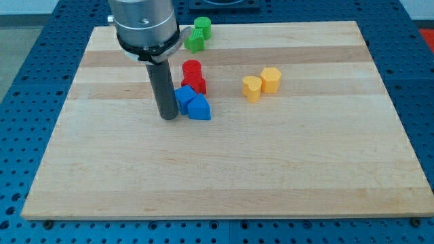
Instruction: Place the blue blocks at the bottom left of the red star
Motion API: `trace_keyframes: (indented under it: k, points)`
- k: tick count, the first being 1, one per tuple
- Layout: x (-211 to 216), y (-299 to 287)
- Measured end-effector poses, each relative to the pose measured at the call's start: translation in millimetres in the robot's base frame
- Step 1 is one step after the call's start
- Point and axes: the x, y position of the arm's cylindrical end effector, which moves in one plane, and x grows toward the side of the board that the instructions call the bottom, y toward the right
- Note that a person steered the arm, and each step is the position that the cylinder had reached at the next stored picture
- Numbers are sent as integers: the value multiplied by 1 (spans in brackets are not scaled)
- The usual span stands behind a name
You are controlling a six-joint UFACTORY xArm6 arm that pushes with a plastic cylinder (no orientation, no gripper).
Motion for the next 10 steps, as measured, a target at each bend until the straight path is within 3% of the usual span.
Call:
trace_keyframes:
  k: [4, 6, 7, 10]
  points:
    - [28, 55]
    - [5, 124]
    - [-6, 131]
    - [8, 82]
